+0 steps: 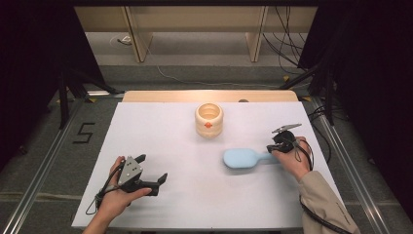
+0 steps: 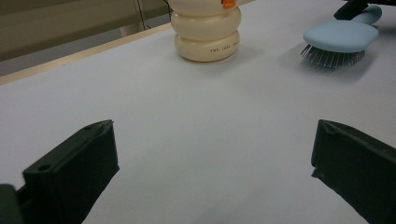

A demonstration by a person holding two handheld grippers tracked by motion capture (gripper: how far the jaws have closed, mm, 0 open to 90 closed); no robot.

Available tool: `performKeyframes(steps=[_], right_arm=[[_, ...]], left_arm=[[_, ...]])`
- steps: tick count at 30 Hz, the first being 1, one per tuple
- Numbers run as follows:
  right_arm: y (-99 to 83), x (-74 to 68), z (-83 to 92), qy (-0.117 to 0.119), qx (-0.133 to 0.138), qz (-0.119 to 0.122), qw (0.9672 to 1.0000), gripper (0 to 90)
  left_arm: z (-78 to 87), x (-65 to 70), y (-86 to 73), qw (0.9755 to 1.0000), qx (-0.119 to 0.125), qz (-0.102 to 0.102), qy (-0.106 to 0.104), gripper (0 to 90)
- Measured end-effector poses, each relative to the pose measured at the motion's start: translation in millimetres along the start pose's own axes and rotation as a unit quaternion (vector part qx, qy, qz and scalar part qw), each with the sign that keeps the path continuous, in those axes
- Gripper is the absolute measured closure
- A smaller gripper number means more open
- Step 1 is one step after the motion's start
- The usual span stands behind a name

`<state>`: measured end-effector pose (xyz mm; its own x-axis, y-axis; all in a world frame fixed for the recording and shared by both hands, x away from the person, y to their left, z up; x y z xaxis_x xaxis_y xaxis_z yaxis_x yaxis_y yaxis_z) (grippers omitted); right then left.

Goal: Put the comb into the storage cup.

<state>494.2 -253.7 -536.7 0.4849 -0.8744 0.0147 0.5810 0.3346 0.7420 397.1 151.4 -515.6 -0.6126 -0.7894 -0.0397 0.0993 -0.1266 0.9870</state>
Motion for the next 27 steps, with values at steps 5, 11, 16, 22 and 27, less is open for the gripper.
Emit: performKeyframes(steps=[5,11,16,22,27], right_arm=[[-2.1,-2.3,1.4,0.001,-0.013,0.005,0.9999,90.0],[-7.0,-5.4,4.8,0.002,-0.032,0.011,0.9994,90.0],[-14.3,-10.9,12.1,0.002,-0.049,0.019,0.9986,90.0],[-22.1,-14.8,17.8,0.002,-0.060,0.017,0.9980,90.0],[-27.1,-19.9,22.4,0.000,-0.067,0.020,0.9976,90.0]], left_arm=[[0.2,0.4,-1.3,1.0000,-0.002,-0.002,-0.002,0.2],[0.7,-0.2,-1.6,1.0000,-0.003,-0.002,0.000,0.1],[0.6,1.5,-1.7,1.0000,-0.004,-0.005,-0.001,0.2],[1.3,0.8,-2.2,1.0000,-0.004,-0.007,-0.001,0.2],[2.4,-0.9,-2.5,1.0000,-0.005,-0.007,0.002,0.2]])
Point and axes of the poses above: each handheld gripper's, and its own axes: z roughly backward along the jaws, y roughly out of its top, x roughly to its right, the point moved 9 cm from there along -z, roughly forward along the jaws, and after that the axes turned 13 degrees about x, right-handed, at the moved point
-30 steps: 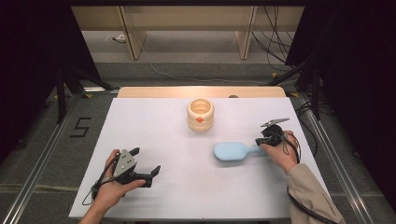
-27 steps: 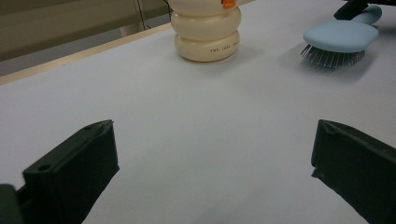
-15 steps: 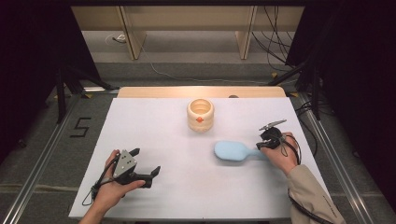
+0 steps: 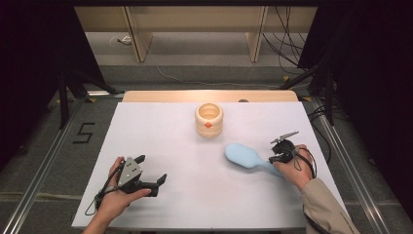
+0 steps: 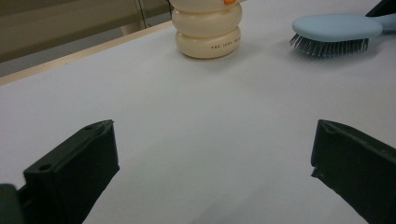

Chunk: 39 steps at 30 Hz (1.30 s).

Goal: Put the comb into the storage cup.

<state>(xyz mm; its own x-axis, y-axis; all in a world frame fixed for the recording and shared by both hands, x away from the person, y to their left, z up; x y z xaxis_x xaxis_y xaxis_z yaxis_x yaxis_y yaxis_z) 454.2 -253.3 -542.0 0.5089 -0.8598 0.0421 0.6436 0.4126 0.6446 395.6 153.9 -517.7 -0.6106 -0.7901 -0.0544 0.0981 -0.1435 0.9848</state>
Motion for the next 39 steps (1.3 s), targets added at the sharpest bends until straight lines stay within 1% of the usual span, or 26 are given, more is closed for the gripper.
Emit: performKeyframes(steps=[3,7,13,25,32,39], right_arm=[[-2.2,-3.1,1.8,-0.001,-0.001,0.005,1.0000,90.0],[-8.6,-10.9,7.5,0.000,-0.006,0.009,0.9999,90.0],[-12.4,-16.7,12.2,-0.001,-0.008,0.017,0.9998,90.0],[-23.4,-33.7,22.8,0.011,-0.015,0.028,0.9994,90.0],[-25.2,-34.5,23.6,0.013,-0.017,0.024,0.9995,90.0],[-24.0,-34.0,24.5,0.014,-0.013,0.019,0.9996,90.0]], left_arm=[[0.1,0.2,-0.5,1.0000,-0.001,-0.001,0.000,0.2],[0.6,0.1,-0.7,1.0000,-0.002,-0.002,0.000,0.2],[0.5,0.0,-1.1,1.0000,-0.002,-0.001,0.001,0.2],[1.3,-1.6,-1.7,1.0000,-0.003,-0.002,0.004,0.2],[1.5,-2.1,-1.9,1.0000,-0.003,-0.002,0.004,0.2],[1.7,-2.7,-1.6,1.0000,-0.002,-0.003,0.005,0.2]])
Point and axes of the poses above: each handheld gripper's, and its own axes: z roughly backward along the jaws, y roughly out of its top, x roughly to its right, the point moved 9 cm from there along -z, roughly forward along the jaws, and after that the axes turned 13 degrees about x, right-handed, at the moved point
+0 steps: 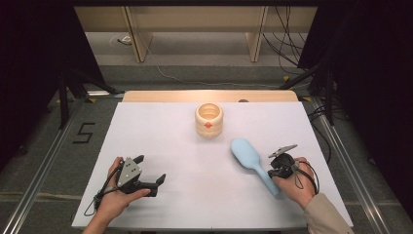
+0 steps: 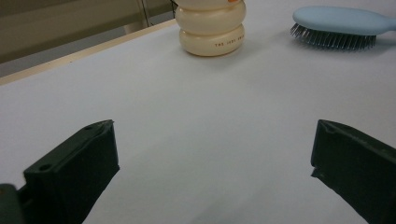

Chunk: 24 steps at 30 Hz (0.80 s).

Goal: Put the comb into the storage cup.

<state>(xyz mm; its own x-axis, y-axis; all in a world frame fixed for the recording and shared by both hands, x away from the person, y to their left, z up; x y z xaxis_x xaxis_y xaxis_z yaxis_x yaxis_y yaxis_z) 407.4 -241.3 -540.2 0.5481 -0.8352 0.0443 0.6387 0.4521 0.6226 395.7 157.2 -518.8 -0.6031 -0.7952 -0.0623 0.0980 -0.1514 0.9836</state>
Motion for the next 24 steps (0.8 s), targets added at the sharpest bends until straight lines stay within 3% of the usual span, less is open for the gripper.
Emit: performKeyframes(steps=[4,8,14,18,21,24], right_arm=[[2.0,2.3,1.7,0.001,0.007,-0.002,1.0000,90.0],[4.8,4.4,3.2,0.002,0.015,-0.004,0.9999,82.4],[13.6,8.3,8.2,-0.003,0.041,-0.009,0.9991,64.2],[20.3,10.3,12.1,-0.001,0.063,-0.032,0.9975,49.8],[26.0,9.3,14.4,0.009,0.080,-0.044,0.9958,40.6],[30.8,5.7,15.6,0.028,0.095,-0.036,0.9944,35.3]], left_arm=[[-0.1,-0.3,0.1,1.0000,0.001,0.000,0.000,0.2],[0.1,-0.9,0.6,1.0000,0.003,0.001,0.003,0.2],[0.2,-1.7,0.7,1.0000,0.003,0.001,0.005,0.2],[0.2,-1.8,0.8,1.0000,0.003,0.000,0.004,0.2],[0.2,-1.9,0.6,1.0000,0.003,0.001,0.004,0.2],[0.4,-2.5,1.3,1.0000,0.004,0.001,0.006,0.2]])
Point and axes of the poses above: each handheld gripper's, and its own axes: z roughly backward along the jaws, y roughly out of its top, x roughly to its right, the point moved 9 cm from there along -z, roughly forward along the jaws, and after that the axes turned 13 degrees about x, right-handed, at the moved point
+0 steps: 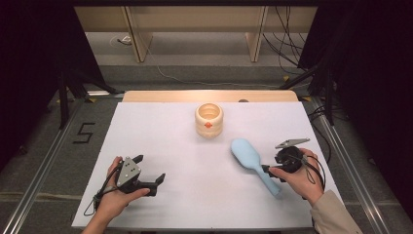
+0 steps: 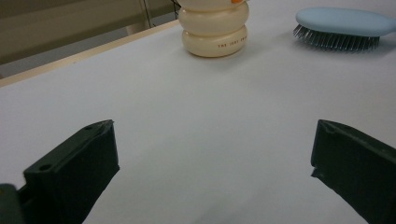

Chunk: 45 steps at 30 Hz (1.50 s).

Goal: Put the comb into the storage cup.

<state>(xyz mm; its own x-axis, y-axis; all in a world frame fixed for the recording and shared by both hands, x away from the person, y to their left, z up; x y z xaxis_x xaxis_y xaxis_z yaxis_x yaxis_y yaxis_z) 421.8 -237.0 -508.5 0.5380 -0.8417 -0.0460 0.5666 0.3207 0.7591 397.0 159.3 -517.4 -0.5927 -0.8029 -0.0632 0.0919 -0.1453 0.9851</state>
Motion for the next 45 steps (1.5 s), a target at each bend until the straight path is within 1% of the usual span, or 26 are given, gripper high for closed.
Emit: performKeyframes(steps=[1,2,3,7,10,13,14,17,21,24,29,34,39,40,42,45], right_arm=[[0.7,-1.4,0.1,0.005,0.000,-0.001,1.0000,34.2],[1.2,-3.4,-0.1,0.013,-0.002,0.007,0.9999,31.3],[1.6,-4.2,-0.2,0.014,-0.002,0.011,0.9998,28.3],[5.3,-7.5,-1.7,0.018,-0.002,0.028,0.9995,20.8],[6.8,-11.0,-2.9,0.029,-0.012,0.040,0.9987,15.6],[6.5,-13.4,-2.9,0.038,-0.036,0.052,0.9973,15.3],[7.3,-13.9,-2.9,0.041,-0.040,0.055,0.9968,14.8],[10.6,-14.8,-2.8,0.042,-0.053,0.055,0.9962,14.0],[8.1,-15.3,-3.0,0.043,-0.084,0.060,0.9937,15.0],[6.9,-15.2,-6.1,0.040,-0.095,0.057,0.9930,15.3],[5.3,-15.6,-11.1,0.037,-0.116,0.058,0.9908,15.6],[7.9,-17.0,-17.0,0.040,-0.126,0.062,0.9892,15.9],[6.4,-17.8,-22.2,0.037,-0.151,0.067,0.9856,16.4],[6.0,-17.8,-22.9,0.036,-0.154,0.067,0.9852,17.6],[3.6,-18.7,-23.7,0.035,-0.167,0.065,0.9832,19.3],[0.3,-20.6,-26.9,0.038,-0.178,0.065,0.9811,19.5]], left_arm=[[0.1,-0.6,0.4,1.0000,0.001,0.000,0.002,0.2],[0.1,-0.7,0.4,1.0000,0.001,0.001,0.002,0.2],[0.2,-0.9,0.1,1.0000,0.000,0.000,0.001,0.2],[0.0,-0.6,0.0,1.0000,0.000,0.000,0.001,0.2],[0.0,-0.8,0.0,1.0000,0.001,0.000,0.002,0.2],[-0.1,-1.6,0.8,1.0000,0.003,0.001,0.004,0.2],[-0.1,-1.8,0.9,1.0000,0.003,0.002,0.004,0.2],[-0.1,-2.4,0.9,1.0000,0.004,0.002,0.006,0.3],[-0.1,-2.5,0.9,1.0000,0.004,0.001,0.006,0.3],[-0.4,-2.5,0.7,1.0000,0.003,0.001,0.006,0.3],[-0.5,-2.7,0.4,1.0000,0.003,0.002,0.007,0.3],[-0.5,-2.8,0.9,1.0000,0.004,0.002,0.007,0.3],[-0.4,-3.1,0.8,1.0000,0.004,0.003,0.007,0.4],[-0.3,-3.1,0.7,1.0000,0.003,0.002,0.007,0.3],[-0.4,-3.0,0.6,1.0000,0.003,0.003,0.007,0.3],[-0.6,-2.8,0.8,1.0000,0.004,0.003,0.007,0.3]])
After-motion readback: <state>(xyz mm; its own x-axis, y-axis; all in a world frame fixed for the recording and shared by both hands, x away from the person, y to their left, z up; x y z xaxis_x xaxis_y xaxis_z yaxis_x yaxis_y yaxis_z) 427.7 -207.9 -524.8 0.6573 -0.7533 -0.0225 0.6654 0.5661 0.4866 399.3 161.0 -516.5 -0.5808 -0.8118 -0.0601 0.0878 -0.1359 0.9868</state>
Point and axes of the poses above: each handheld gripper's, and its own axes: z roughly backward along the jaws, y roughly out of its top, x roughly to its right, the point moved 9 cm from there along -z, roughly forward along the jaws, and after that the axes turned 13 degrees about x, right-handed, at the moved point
